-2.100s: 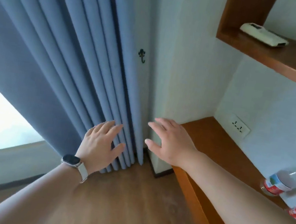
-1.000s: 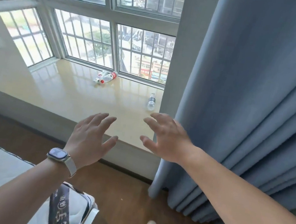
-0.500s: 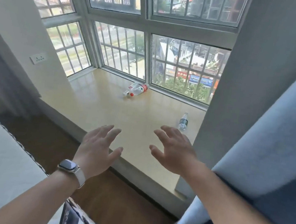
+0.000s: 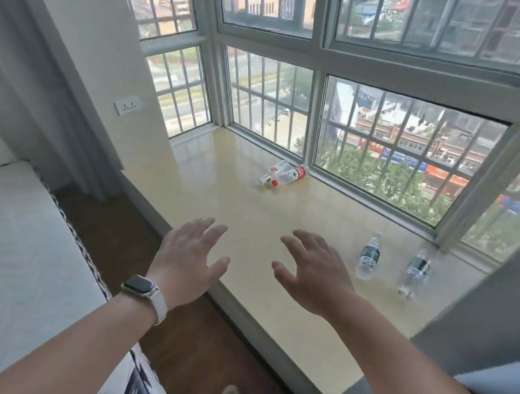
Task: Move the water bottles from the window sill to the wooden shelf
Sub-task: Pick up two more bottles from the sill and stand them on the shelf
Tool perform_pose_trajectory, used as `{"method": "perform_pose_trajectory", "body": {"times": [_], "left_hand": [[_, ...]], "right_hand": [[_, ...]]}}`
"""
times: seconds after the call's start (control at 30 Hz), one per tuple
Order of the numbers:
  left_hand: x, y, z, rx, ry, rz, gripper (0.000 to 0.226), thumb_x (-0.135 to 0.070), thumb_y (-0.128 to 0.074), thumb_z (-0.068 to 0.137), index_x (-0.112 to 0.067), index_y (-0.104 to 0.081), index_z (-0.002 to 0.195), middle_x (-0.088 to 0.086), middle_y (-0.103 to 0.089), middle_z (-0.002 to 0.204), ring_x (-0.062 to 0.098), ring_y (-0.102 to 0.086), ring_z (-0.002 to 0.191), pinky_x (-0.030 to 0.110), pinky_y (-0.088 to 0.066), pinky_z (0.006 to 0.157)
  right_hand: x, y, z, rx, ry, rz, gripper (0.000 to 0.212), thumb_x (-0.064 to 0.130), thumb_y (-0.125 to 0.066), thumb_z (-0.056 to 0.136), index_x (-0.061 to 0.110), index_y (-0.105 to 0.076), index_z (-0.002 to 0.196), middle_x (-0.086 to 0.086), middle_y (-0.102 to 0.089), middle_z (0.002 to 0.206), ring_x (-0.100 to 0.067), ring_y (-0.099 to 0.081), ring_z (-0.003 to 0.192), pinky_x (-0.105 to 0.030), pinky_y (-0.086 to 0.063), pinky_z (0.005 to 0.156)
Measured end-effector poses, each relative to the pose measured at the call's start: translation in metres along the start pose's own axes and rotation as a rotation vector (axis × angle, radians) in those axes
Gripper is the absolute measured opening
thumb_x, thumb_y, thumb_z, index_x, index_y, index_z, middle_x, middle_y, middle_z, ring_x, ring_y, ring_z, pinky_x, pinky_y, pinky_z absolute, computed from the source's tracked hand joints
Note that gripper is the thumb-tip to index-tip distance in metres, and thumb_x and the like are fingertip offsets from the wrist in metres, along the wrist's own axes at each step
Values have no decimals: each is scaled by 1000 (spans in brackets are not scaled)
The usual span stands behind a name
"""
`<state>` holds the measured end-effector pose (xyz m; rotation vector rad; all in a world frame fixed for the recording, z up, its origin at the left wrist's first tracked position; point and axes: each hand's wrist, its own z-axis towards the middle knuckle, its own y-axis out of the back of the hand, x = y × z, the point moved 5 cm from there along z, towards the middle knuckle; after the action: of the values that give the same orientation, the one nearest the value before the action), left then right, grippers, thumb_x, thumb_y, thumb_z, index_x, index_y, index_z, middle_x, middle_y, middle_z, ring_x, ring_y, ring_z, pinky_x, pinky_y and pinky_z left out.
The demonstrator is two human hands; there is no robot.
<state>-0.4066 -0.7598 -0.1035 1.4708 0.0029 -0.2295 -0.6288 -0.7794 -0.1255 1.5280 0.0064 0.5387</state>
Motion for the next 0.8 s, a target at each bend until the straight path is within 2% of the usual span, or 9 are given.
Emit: {"method": "perform_pose_trajectory", "body": {"times": [0.33, 0.53, 0.8], "left_hand": [[92, -20, 97, -9, -39, -29, 56, -53, -45, 92, -31, -36, 143, 0, -34, 153, 21, -25, 142, 45, -20, 113], [170, -34, 190, 54, -130, -32, 70, -65, -21, 81, -33, -33, 143, -2, -32, 154, 20, -26, 141, 42, -21, 112], [265, -32, 281, 78, -211, -69, 63, -59, -35, 87, -34, -32, 144, -1, -31, 155, 21, -25, 142, 43, -20, 114]], "right_hand": [[11, -19, 114, -10, -59, -102, 57, 56, -44, 93, 29, -42, 143, 1, -34, 155, -21, -27, 141, -39, -30, 110], [30, -36, 208, 27, -168, -157, 59, 58, -40, 94, 29, -38, 145, 2, -32, 156, -21, -26, 142, -40, -29, 111], [71, -47, 308, 76, -224, -240, 59, 59, -38, 95, 29, -36, 146, 0, -30, 157, -22, -24, 143, -39, -28, 111]]}}
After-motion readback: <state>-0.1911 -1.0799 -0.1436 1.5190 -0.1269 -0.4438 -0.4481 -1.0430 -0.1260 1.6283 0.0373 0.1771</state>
